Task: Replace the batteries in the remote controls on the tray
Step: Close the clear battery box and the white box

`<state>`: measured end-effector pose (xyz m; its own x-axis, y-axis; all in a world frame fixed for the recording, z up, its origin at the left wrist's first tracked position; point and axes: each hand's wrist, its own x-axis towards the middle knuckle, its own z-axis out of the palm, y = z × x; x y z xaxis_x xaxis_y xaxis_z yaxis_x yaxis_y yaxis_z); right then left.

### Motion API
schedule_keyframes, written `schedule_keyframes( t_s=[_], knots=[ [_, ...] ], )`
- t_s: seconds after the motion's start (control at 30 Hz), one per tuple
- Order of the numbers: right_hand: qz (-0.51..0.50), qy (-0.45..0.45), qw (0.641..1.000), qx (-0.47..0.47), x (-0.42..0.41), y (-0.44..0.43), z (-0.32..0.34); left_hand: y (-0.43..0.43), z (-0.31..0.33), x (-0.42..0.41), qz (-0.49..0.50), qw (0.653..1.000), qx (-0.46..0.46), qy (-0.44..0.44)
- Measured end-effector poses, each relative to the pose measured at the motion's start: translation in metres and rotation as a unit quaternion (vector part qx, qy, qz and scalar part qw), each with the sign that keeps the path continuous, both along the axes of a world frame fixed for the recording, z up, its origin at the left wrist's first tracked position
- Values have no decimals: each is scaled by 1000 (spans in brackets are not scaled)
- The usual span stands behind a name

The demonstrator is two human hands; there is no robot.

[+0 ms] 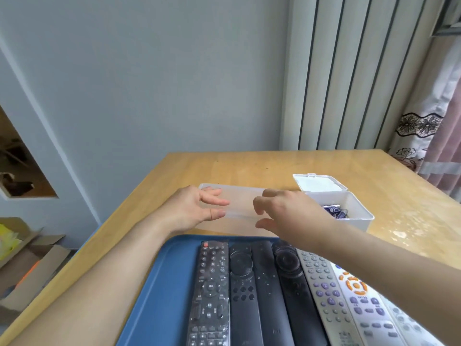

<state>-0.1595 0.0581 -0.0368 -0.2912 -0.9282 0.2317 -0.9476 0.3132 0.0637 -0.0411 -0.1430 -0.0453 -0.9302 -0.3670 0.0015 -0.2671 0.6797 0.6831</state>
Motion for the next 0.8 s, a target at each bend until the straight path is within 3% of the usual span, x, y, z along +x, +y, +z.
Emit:
schedule_keyframes(
  t_s=[0.1, 0.3, 0.43, 0.53, 0.6, 0.63, 0.73, 0.8],
  knots=[
    [18, 47, 998, -34, 1, -5, -13, 1, -8, 3, 3, 998, -52, 37],
    [12, 112, 994, -8, 5, -2, -31, 7, -23, 8, -3, 977, -201, 74],
    [-32, 18, 998, -50, 2, 1, -18, 20, -21, 5, 46, 968, -239, 64],
    [-103, -92, 987, -81, -12, 32, 6, 28, 3, 1, 62, 965, -247, -53],
    [-171, -190, 956, -145, -38, 56, 20, 39, 26, -8, 17, 966, -218, -136],
    [-214, -258, 925, -177, -55, 69, 26, 50, 34, -20, -8, 975, -181, -132],
    [-293, -473, 794, -245, -94, 101, 28, 92, 42, -72, -38, 996, -74, -3],
    [-309, -555, 731, -249, -104, 107, 14, 116, 33, -112, -63, 987, -149, -6]
  ],
)
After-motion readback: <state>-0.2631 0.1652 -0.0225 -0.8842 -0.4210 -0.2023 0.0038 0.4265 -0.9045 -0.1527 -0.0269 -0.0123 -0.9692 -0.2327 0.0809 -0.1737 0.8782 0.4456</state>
